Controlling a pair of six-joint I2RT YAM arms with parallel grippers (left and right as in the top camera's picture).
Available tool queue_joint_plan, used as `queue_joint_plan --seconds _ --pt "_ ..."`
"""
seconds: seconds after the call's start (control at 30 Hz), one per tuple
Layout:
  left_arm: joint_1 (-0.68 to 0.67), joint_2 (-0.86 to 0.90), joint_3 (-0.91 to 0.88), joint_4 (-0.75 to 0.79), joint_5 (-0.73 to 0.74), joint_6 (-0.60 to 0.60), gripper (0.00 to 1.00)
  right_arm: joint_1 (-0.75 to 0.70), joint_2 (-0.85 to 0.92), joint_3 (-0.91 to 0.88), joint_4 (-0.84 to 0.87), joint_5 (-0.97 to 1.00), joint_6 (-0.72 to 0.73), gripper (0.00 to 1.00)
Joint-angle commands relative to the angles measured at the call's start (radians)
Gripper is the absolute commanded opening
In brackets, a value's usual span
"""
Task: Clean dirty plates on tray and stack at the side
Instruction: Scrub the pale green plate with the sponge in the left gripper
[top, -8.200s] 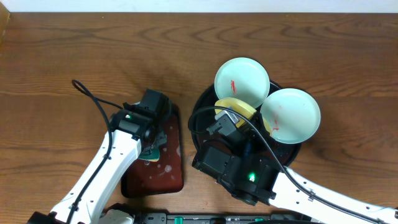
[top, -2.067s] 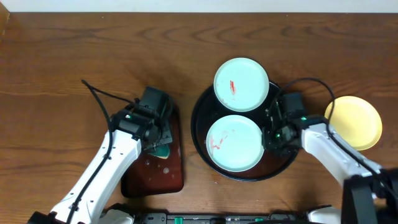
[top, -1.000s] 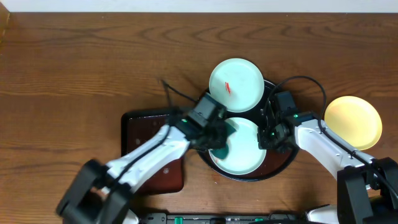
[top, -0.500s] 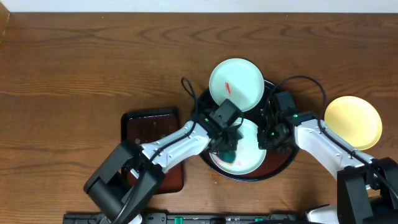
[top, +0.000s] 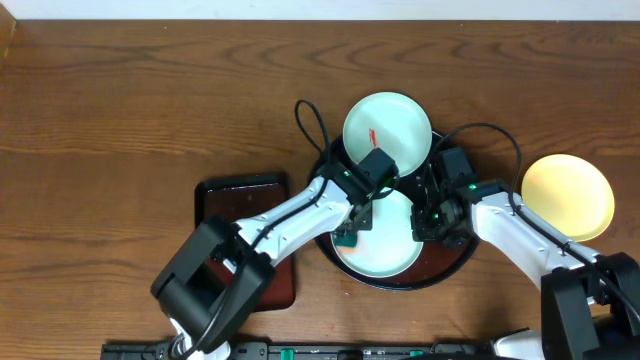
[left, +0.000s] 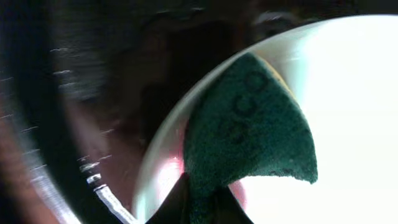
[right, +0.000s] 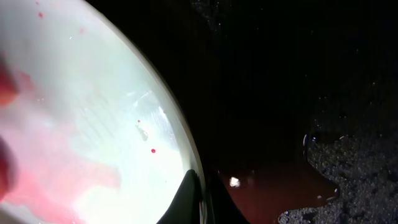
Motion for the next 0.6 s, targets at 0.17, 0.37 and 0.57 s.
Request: queue_joint_plan --seconds 0.17,0.37,0.57 --pt "0.019 0.172 -0.018 0.243 0.414 -0.063 0.08 -0.010 0.022 -0.015 -0.009 0.151 -0.006 0.01" --pt "-0.029 0.195 -0.018 0.375 0.568 -0.084 0.08 -0.010 0.022 -0.015 -0.009 0.152 -0.006 0.01" --pt "-0.061 0.194 -0.017 0.402 0.593 -0.061 0.08 -0.010 0.022 -0.015 -0.008 0.152 -0.008 0.01"
